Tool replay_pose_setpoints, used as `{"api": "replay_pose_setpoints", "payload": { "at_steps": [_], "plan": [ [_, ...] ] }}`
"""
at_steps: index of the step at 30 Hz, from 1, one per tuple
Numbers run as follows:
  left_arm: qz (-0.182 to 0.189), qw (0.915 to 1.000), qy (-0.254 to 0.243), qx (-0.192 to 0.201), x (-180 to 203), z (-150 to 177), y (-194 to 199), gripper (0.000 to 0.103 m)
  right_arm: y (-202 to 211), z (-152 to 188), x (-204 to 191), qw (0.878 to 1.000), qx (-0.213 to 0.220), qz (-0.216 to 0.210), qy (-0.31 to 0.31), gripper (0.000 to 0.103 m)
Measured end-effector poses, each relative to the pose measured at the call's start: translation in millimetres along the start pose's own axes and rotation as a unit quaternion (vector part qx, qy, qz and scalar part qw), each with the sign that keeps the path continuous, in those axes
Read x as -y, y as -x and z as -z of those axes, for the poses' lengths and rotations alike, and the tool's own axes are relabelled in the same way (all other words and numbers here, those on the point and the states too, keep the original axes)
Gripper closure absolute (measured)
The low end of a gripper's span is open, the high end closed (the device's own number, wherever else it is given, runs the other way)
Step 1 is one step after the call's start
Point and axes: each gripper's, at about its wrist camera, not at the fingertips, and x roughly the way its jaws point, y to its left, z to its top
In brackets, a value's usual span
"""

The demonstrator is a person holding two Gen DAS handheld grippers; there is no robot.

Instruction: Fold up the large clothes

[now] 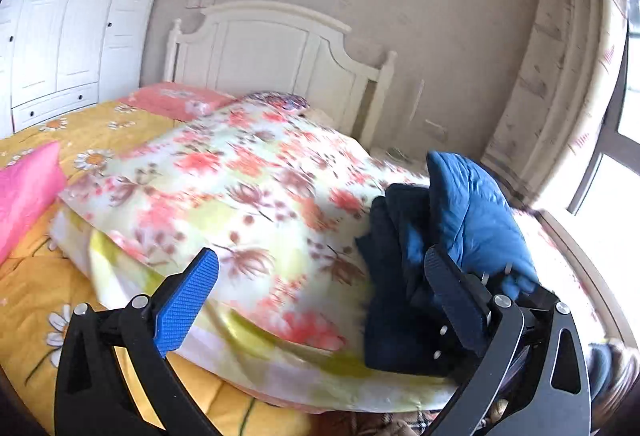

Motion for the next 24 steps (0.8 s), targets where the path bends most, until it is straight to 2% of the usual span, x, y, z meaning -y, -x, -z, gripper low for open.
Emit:
{"api": "replay_pose_setpoints", "payload": {
  "at_steps": [4, 7, 9, 12, 14, 17, 19, 22, 24],
  "plan": [
    [0.026, 0.9995, -0.014, -0.012, 13, -8, -13, 0.004, 8, 15, 18, 0.999, 0.030, -0.014, -0.038, 0.067],
    [0.062, 0.9966, -0.052, -0.012, 45, -28, -33, 0.004, 19, 17, 16, 0.998, 0.048, -0.002, -0.042, 0.068],
    [0.089, 0.9919, -0.089, -0.016, 77, -52, -48, 0.004, 17, 18, 13, 0.998, 0.048, 0.001, -0.037, 0.068],
    [0.134, 0.9742, -0.175, -0.048, 150, -92, -88, 0.004, 22, 19, 10, 0.998, 0.055, 0.005, -0.031, 0.068],
    [0.146, 0.9642, -0.211, -0.067, 187, -105, -109, 0.004, 33, 25, 2, 0.997, 0.066, 0.003, -0.030, 0.068],
    [0.133, 0.9537, -0.252, -0.098, 235, -110, -144, 0.004, 40, 29, 9, 0.995, 0.085, 0.003, -0.045, 0.071],
    [0.108, 0.9472, -0.278, -0.117, 256, -103, -166, 0.004, 44, 31, 16, 0.993, 0.096, 0.002, -0.062, 0.072],
    [0.062, 0.9426, -0.299, -0.136, 261, -87, -196, 0.004, 46, 32, 15, 0.992, 0.109, -0.001, -0.062, 0.072],
    [0.044, 0.9420, -0.289, -0.164, 249, -79, -220, 0.004, 48, 35, 10, 0.992, 0.113, 0.002, -0.051, 0.072]
  ]
}}
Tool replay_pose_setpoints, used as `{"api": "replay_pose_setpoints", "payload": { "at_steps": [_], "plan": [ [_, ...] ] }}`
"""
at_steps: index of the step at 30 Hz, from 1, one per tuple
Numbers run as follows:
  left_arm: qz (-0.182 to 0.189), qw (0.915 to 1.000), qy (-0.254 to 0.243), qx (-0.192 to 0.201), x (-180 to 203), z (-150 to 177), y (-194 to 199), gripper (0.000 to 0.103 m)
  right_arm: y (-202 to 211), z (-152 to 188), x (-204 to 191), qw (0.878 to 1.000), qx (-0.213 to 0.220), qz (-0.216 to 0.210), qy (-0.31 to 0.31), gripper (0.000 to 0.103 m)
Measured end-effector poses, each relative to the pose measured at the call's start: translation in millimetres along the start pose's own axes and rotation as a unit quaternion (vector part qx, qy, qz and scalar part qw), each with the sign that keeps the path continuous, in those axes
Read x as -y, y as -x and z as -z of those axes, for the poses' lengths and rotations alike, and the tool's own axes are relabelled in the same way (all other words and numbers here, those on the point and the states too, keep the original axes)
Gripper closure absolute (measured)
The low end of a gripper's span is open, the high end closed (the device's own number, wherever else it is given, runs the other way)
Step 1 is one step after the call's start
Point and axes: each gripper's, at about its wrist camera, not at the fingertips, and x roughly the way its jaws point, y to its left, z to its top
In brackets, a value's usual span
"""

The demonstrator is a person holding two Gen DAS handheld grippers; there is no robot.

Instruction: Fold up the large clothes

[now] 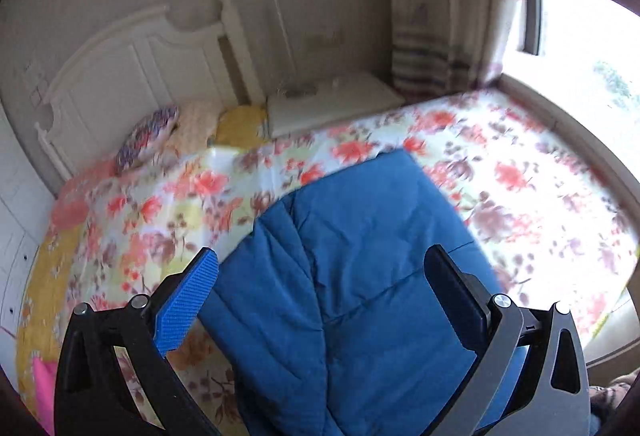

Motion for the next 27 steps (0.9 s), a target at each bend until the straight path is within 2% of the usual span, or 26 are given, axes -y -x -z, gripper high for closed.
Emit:
{"api": "replay_pose_setpoints", "payload": {
  "at_steps": [2, 3, 5, 6, 7, 8, 10, 11, 13, 16, 18, 20, 22, 23, 25, 26, 27],
  "plan": [
    [-0.017, 0.9994, 0.015, -0.027, -13, 10, -22, 0.004, -1, 1, -6, 1.000, -0.004, -0.006, 0.017, 0.069],
    [-0.042, 0.9978, 0.013, -0.049, -20, 20, -41, 0.004, 3, 3, -6, 1.000, -0.008, -0.008, 0.026, 0.066],
    [-0.055, 0.9967, 0.002, -0.061, -29, 36, -62, 0.004, 10, 2, -8, 0.999, -0.003, -0.029, 0.041, 0.050],
    [-0.053, 0.9968, 0.009, -0.060, -37, 46, -71, 0.004, 16, 2, -8, 0.998, 0.002, -0.045, 0.047, 0.045],
    [-0.050, 0.9969, 0.019, -0.059, -42, 51, -73, 0.004, 27, 2, -4, 0.996, 0.011, -0.073, 0.050, 0.036],
    [-0.053, 0.9965, 0.028, -0.058, -49, 55, -76, 0.004, 37, 3, 1, 0.994, 0.018, -0.093, 0.045, 0.033],
    [-0.065, 0.9959, 0.034, -0.054, -57, 61, -78, 0.004, 55, 7, 22, 0.991, 0.033, -0.129, 0.009, 0.035],
    [-0.057, 0.9963, 0.040, -0.051, -61, 64, -81, 0.004, 61, 11, 39, 0.989, 0.042, -0.140, -0.021, 0.035],
    [-0.042, 0.9963, 0.059, -0.046, -67, 71, -84, 0.004, 65, 22, 80, 0.984, 0.045, -0.144, -0.092, 0.037],
    [-0.043, 0.9962, 0.066, -0.037, -67, 75, -85, 0.004, 44, 46, 152, 0.970, 0.034, -0.137, -0.198, 0.040],
    [-0.049, 0.9961, 0.063, -0.037, -64, 74, -84, 0.004, 13, 64, 195, 0.955, 0.004, -0.136, -0.262, 0.040],
    [-0.053, 0.9961, 0.058, -0.040, -63, 74, -85, 0.004, -37, 89, 243, 0.922, -0.043, -0.164, -0.349, 0.043],
    [-0.055, 0.9960, 0.056, -0.042, -62, 73, -85, 0.004, -89, 108, 275, 0.892, -0.106, -0.171, -0.404, 0.049],
    [-0.055, 0.9960, 0.056, -0.042, -61, 74, -85, 0.004, -117, 113, 282, 0.886, -0.137, -0.170, -0.409, 0.049],
    [-0.053, 0.9960, 0.059, -0.040, -62, 75, -85, 0.004, -164, 119, 274, 0.878, -0.185, -0.203, -0.391, 0.048],
    [-0.050, 0.9960, 0.062, -0.040, -63, 75, -85, 0.004, -195, 126, 254, 0.865, -0.230, -0.238, -0.377, 0.039],
    [-0.052, 0.9956, 0.066, -0.041, -64, 77, -87, 0.004, -215, 134, 237, 0.861, -0.255, -0.247, -0.364, 0.034]
  ]
}}
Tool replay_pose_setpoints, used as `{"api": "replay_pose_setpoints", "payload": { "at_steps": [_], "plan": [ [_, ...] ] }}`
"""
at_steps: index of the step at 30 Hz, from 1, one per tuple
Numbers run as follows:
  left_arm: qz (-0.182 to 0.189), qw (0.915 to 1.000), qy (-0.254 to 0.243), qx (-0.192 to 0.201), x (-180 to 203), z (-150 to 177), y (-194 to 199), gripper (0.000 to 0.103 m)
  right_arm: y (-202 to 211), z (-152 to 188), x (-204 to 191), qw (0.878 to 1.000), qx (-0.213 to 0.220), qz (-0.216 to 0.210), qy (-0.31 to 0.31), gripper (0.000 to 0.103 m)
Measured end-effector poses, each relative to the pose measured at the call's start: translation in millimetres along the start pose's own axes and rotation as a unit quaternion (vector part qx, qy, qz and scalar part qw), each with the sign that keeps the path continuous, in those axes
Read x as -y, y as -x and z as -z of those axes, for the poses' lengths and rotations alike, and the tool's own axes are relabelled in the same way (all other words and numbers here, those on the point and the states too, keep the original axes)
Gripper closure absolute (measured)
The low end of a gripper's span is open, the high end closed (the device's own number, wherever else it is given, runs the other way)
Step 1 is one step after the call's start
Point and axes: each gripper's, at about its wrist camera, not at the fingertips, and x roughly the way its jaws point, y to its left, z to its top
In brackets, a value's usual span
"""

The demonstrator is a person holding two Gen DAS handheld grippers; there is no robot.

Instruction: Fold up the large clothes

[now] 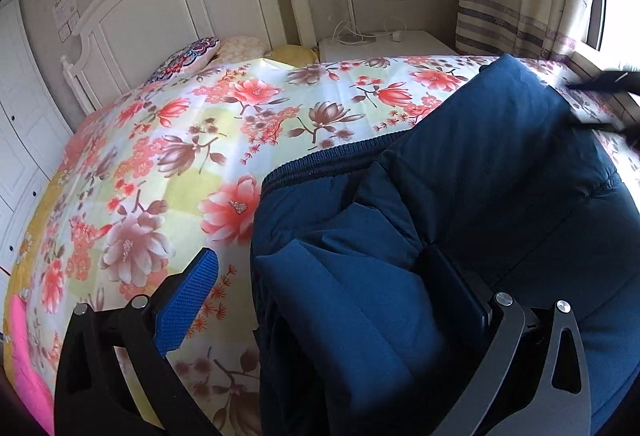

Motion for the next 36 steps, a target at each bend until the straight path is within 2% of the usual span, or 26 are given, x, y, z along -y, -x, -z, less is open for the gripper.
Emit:
{"api": "replay_pose_setpoints", "payload": {
  "at_steps": [1, 2, 5, 9, 10, 12, 13, 15, 16, 18, 19, 20, 21, 23, 27, 30, 31, 32, 33, 36],
  "plan": [
    [-0.005, 0.9999, 0.011, -0.006, -4, 1, -4, 0.004, -14, -5, 0, 1.000, -0.002, -0.005, -0.004, 0.023],
    [-0.002, 0.9998, 0.017, -0.012, -8, 2, -9, 0.004, -23, -8, 5, 1.000, -0.009, -0.019, -0.022, 0.018],
    [0.030, 0.9986, 0.039, -0.021, -18, 5, -18, 0.004, -31, -11, -4, 0.999, -0.031, -0.012, -0.007, 0.017],
    [0.032, 0.9985, 0.040, -0.019, -17, 6, -19, 0.004, -29, -20, -8, 0.998, -0.057, 0.004, 0.004, 0.017],
    [0.033, 0.9985, 0.040, -0.017, -18, 6, -19, 0.004, -30, -22, -11, 0.998, -0.061, 0.008, 0.008, 0.019],
    [0.028, 0.9988, 0.039, -0.010, -17, 8, -17, 0.004, -4, -30, -11, 1.000, -0.023, 0.018, 0.009, 0.034],
    [0.025, 0.9989, 0.038, -0.007, -17, 8, -16, 0.004, 12, -30, -7, 1.000, 0.000, 0.016, -0.002, 0.042],
    [0.026, 0.9989, 0.039, -0.006, -17, 9, -17, 0.004, 34, -32, -2, 0.999, 0.043, -0.018, -0.024, 0.062],
    [0.027, 0.9988, 0.040, -0.005, -17, 9, -17, 0.004, 35, -32, -3, 0.998, 0.045, -0.028, -0.025, 0.074],
    [0.026, 0.9988, 0.040, -0.004, -17, 9, -16, 0.004, 17, -29, -12, 1.000, 0.012, -0.013, 0.002, 0.075],
    [0.024, 0.9989, 0.040, -0.002, -17, 9, -15, 0.004, -8, -22, -20, 0.999, -0.026, 0.006, 0.029, 0.074],
    [0.020, 0.9990, 0.041, 0.000, -17, 9, -15, 0.004, -22, -15, -29, 0.998, -0.023, 0.011, 0.053, 0.073],
    [0.013, 0.9991, 0.040, -0.001, -17, 9, -15, 0.004, -24, -11, -32, 0.998, 0.000, 0.017, 0.058, 0.073],
    [0.010, 0.9991, 0.042, -0.001, -17, 9, -15, 0.004, -26, -12, -30, 0.999, 0.009, 0.015, 0.035, 0.073],
    [0.003, 0.9993, 0.037, 0.003, -15, 9, -11, 0.004, -23, -9, -29, 0.999, 0.016, 0.018, 0.036, 0.073],
    [-0.036, 0.9992, 0.013, 0.013, -8, 7, 4, 0.004, -21, -8, -27, 0.999, 0.016, 0.015, 0.033, 0.073],
    [-0.078, 0.9967, 0.001, 0.024, -6, 8, 17, 0.004, -21, -7, -27, 0.999, 0.016, 0.014, 0.031, 0.073],
    [-0.098, 0.9945, -0.004, 0.035, -7, 9, 29, 0.004, -21, -7, -26, 0.999, 0.016, 0.013, 0.030, 0.073],
    [-0.101, 0.9940, -0.003, 0.042, -9, 11, 42, 0.004, -20, -7, -25, 0.999, 0.016, 0.010, 0.028, 0.073],
    [-0.050, 0.9961, 0.016, 0.070, -11, 30, 102, 0.004, -20, -6, -24, 1.000, 0.020, 0.005, 0.022, 0.073]
  ]
}}
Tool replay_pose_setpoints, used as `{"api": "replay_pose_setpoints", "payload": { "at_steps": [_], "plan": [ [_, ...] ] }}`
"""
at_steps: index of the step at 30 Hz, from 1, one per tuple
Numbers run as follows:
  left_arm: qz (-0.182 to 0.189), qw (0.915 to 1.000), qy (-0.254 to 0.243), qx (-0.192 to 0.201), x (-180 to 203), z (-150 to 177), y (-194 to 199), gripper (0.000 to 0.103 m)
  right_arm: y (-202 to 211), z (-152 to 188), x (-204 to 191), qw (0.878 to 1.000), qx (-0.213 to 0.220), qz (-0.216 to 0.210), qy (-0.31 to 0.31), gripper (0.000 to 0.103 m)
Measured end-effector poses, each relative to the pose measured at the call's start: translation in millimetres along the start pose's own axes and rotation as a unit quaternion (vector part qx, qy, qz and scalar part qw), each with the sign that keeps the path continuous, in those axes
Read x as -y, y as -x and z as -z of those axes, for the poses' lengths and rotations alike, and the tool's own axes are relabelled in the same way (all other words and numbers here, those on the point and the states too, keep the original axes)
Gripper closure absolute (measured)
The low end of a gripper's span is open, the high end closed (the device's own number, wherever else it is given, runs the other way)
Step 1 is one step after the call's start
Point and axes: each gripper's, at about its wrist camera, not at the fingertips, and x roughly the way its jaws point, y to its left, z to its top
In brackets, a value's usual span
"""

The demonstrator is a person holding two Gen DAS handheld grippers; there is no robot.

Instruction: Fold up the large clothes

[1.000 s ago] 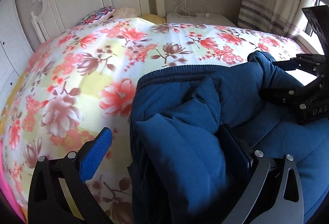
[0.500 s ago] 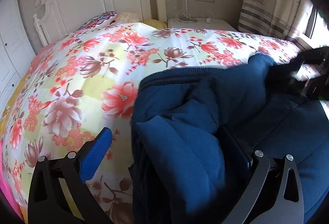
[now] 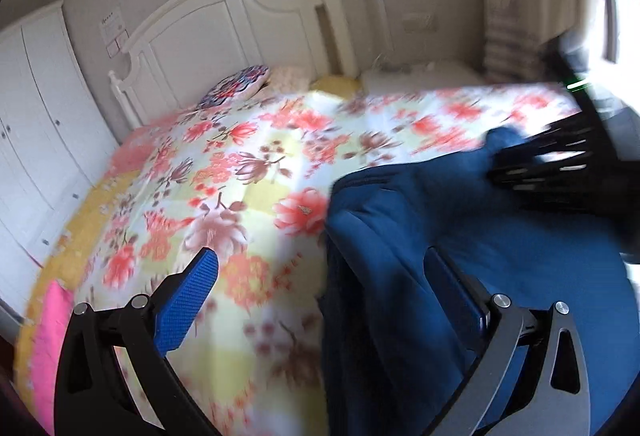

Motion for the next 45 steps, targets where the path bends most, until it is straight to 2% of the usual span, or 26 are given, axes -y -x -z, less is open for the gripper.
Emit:
{"api": "replay_pose_setpoints", "payload": {
  "at_steps": [2, 4, 5, 7, 9, 10, 11, 13, 14, 17, 19, 20, 21, 23, 25, 26, 27, 30, 32, 33, 36, 38, 40, 41, 43, 45],
  "plan": [
    [0.023, 0.9994, -0.025, 0.001, 12, 16, 24, 0.004, 1, 0, 1, 1.000, 0.001, -0.001, -0.001, 0.073],
    [0.013, 0.9966, -0.067, -0.046, 33, 43, 15, 0.004, 2, 0, 0, 1.000, 0.001, -0.004, -0.001, 0.073],
    [0.009, 0.9960, -0.065, -0.061, 37, 60, 5, 0.004, 4, -1, 1, 1.000, 0.000, -0.008, -0.002, 0.072],
    [0.037, 0.9972, -0.015, -0.062, 29, 74, -4, 0.004, 13, -6, -2, 1.000, -0.009, 0.000, -0.002, 0.069],
    [0.065, 0.9955, 0.011, -0.067, 20, 77, -9, 0.004, 27, -9, -9, 1.000, -0.010, 0.009, 0.005, 0.052],
    [0.079, 0.9940, 0.025, -0.071, 15, 78, -12, 0.004, 42, -9, -18, 1.000, -0.001, 0.013, 0.016, 0.037],
    [0.090, 0.9927, 0.036, -0.072, 12, 79, -14, 0.004, 59, -6, -29, 0.999, 0.010, 0.008, 0.033, 0.031],
    [0.096, 0.9924, 0.041, -0.066, 12, 83, -16, 0.004, 88, 6, -49, 0.997, 0.027, -0.002, 0.067, 0.029],
    [0.096, 0.9925, 0.041, -0.064, 13, 83, -16, 0.004, 101, 16, -60, 0.996, 0.032, -0.002, 0.084, 0.024],
    [0.092, 0.9931, 0.042, -0.059, 12, 83, -13, 0.004, 121, 52, -87, 0.991, 0.023, -0.001, 0.128, 0.020],
    [0.091, 0.9932, 0.045, -0.056, 11, 85, -13, 0.004, 117, 81, -101, 0.989, 0.002, -0.010, 0.148, 0.018],
    [0.091, 0.9932, 0.047, -0.055, 11, 86, -12, 0.004, 107, 95, -106, 0.989, 0.001, 0.001, 0.151, 0.015],
    [0.092, 0.9930, 0.048, -0.056, 10, 87, -12, 0.004, 102, 103, -107, 0.990, 0.024, 0.006, 0.139, 0.011],
    [0.090, 0.9931, 0.049, -0.057, 11, 89, -14, 0.004, 96, 108, -107, 0.992, 0.038, -0.001, 0.118, 0.004],
    [0.091, 0.9929, 0.052, -0.056, 12, 90, -14, 0.004, 102, 105, -111, 0.992, 0.026, 0.011, 0.124, 0.004],
    [0.090, 0.9930, 0.053, -0.055, 12, 90, -14, 0.004, 112, 104, -115, 0.991, 0.021, 0.022, 0.128, 0.008],
    [0.088, 0.9932, 0.054, -0.053, 12, 91, -13, 0.004, 125, 107, -119, 0.990, 0.032, 0.030, 0.133, 0.011],
    [0.093, 0.9924, 0.062, -0.050, 8, 92, -16, 0.004, 154, 128, -123, 0.989, 0.062, 0.025, 0.128, 0.010],
    [0.096, 0.9921, 0.065, -0.048, 7, 93, -15, 0.004, 143, 144, -119, 0.991, 0.043, 0.031, 0.121, 0.010],
    [0.099, 0.9917, 0.068, -0.047, 7, 93, -16, 0.004, 131, 152, -114, 0.994, 0.038, 0.016, 0.102, 0.010],
    [0.098, 0.9915, 0.075, -0.043, 5, 96, -17, 0.004, 114, 161, -104, 0.996, 0.058, 0.004, 0.072, 0.002],
    [0.098, 0.9910, 0.083, -0.039, 5, 99, -17, 0.004, 115, 158, -104, 0.996, 0.050, 0.007, 0.071, 0.002],
    [0.101, 0.9905, 0.086, -0.038, 5, 99, -17, 0.004, 122, 151, -106, 0.996, 0.020, 0.006, 0.087, 0.002],
    [0.101, 0.9905, 0.086, -0.037, 5, 100, -17, 0.004, 127, 146, -107, 0.995, 0.014, -0.001, 0.098, 0.006],
    [0.101, 0.9904, 0.087, -0.036, 3, 100, -16, 0.004, 147, 130, -101, 0.993, 0.041, 0.008, 0.110, 0.017],
    [0.103, 0.9900, 0.089, -0.036, 3, 100, -16, 0.004, 160, 111, -85, 0.994, 0.074, 0.014, 0.082, 0.017]
  ]
}}
